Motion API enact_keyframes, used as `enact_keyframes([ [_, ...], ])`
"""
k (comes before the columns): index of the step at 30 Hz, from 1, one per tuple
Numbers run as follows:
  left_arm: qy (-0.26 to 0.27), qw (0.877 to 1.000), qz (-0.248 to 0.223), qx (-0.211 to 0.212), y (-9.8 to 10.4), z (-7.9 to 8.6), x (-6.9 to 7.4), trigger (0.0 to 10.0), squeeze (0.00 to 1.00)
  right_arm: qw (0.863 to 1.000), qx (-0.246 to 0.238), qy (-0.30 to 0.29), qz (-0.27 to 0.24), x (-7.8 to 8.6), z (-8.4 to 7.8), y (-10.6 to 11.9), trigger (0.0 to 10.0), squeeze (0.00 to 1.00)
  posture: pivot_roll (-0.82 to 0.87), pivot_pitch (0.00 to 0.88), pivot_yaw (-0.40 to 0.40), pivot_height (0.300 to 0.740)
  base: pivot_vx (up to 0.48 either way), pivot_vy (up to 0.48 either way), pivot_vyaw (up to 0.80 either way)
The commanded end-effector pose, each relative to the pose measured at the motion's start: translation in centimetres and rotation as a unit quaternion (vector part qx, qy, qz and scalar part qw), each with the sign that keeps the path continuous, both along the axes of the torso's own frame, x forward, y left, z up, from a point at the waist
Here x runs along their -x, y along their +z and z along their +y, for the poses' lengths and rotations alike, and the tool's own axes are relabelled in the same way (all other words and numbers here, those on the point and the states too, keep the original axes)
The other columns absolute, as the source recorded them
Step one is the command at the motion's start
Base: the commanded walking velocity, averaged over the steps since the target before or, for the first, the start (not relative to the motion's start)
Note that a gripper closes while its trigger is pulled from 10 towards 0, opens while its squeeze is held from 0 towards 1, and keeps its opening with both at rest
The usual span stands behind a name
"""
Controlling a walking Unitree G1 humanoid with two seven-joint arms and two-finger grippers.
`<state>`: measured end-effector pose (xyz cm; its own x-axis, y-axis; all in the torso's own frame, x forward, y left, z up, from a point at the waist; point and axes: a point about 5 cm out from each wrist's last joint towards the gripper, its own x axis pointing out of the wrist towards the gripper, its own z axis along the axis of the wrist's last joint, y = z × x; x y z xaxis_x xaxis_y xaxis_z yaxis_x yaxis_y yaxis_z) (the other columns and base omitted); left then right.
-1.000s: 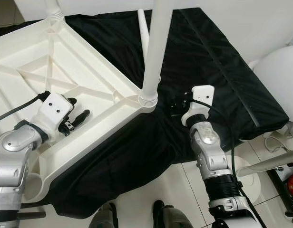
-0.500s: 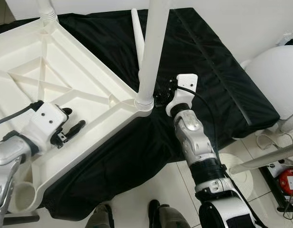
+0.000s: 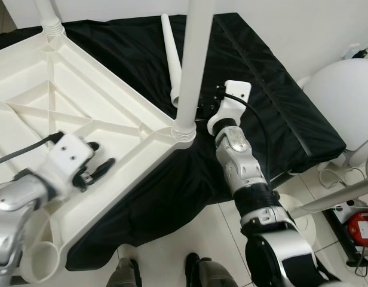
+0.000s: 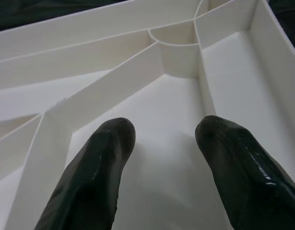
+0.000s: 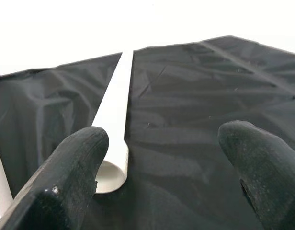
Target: Building children table
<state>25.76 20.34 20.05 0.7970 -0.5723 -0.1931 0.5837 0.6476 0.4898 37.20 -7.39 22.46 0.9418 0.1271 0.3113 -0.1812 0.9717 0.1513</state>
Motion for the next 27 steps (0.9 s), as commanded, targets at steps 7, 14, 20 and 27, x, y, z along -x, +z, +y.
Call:
enact_keyframes([
  [7, -0.001, 1.0, -0.023, 0.005, 0.0, -0.4, -1.1, 10.0, 0.0, 0.999, 0.002, 0.002, -0.045, 3.4, -2.4, -1.3, 10.0, 0.0, 0.1, 0.185, -0.076, 0.74, 0.0, 0.0, 0.0],
  [14, 0.028, 0.998, -0.05, 0.008, 1.2, 0.5, -2.5, 10.0, 0.0, 0.999, 0.018, -0.011, -0.044, 5.9, -5.1, -2.9, 10.0, 0.0, 0.08, 0.188, -0.057, 0.74, 0.0, 0.0, 0.0],
  [20, 0.023, 0.999, -0.044, 0.004, 1.4, 1.1, -3.2, 10.0, 0.0, 0.997, 0.045, 0.051, -0.026, 8.1, -5.1, -3.9, 10.0, 0.0, 0.07, 0.187, -0.047, 0.74, 0.0, 0.0, 0.0],
  [27, -0.001, 0.999, -0.039, -0.031, 0.9, 1.1, -3.3, 10.0, 0.0, 0.984, 0.083, 0.158, -0.021, 9.3, -4.7, -4.0, 10.0, 0.0, 0.07, 0.186, -0.042, 0.74, 0.0, 0.0, 0.0],
])
